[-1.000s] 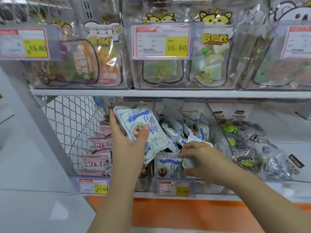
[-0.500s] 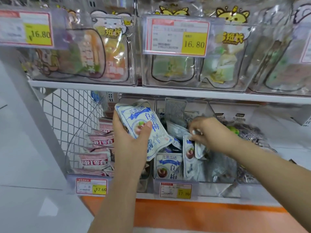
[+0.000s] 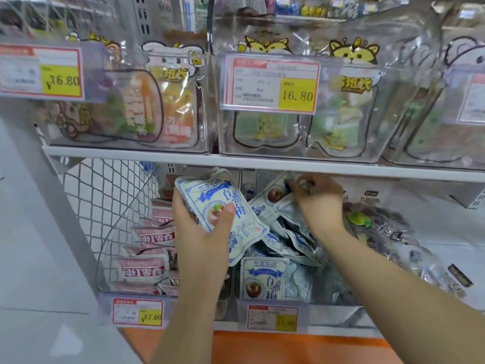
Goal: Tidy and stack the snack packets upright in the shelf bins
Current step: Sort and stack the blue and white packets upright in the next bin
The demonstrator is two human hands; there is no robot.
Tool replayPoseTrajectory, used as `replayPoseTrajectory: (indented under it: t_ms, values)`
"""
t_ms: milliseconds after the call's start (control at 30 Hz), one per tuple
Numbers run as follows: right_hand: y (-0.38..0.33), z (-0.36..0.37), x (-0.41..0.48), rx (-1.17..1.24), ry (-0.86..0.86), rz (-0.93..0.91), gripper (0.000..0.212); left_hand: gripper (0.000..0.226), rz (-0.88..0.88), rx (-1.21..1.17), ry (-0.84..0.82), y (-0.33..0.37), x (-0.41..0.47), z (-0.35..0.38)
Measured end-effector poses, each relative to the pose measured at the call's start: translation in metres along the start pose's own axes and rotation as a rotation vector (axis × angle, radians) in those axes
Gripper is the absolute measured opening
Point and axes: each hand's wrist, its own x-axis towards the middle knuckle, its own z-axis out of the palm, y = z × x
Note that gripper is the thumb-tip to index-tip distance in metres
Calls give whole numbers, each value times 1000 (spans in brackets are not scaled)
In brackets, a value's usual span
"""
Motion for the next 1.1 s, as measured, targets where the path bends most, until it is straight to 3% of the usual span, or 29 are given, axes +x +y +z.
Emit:
replayPoseTrajectory:
  t_ms: [100,167,233,300,400,500,633,733,800,967,1100]
  values:
    - [-2,19,9,9,-114,66,20,71,-19,9,12,-3,2,1]
    - [-2,28,2,123,-289,58,43,75,-23,5,15,-3,2,1]
    - [6,35,-9,61,-440,-28,56,78,-28,14,21,-3,2,0]
    - [13,31,-16,-5,-421,-112,51,77,-22,12,29,-3,5,-1]
    - [9,11,-20,-121,-303,-250,25,76,-35,20,31,-4,6,-3]
    - [-5,-17,-29,19,-502,-313,15,74,-24,18,29,-1,5,-5]
    - [-3,-38,-32,-273,-937,-506,55,71,-20,9,36,-1,6,-5]
    - [1,-29,-24,-338,-1029,-466,87,69,-7,16,24,1,2,-3]
    - [-4,-19,-17,-420,-1024,-484,97,69,-3,21,15,2,0,-2]
    - [-16,-14,-6,-560,-1042,-571,75,65,-29,-7,16,3,1,-3]
    - [-18,-21,2,-362,-1043,-612,30,66,-56,-31,24,2,3,-4]
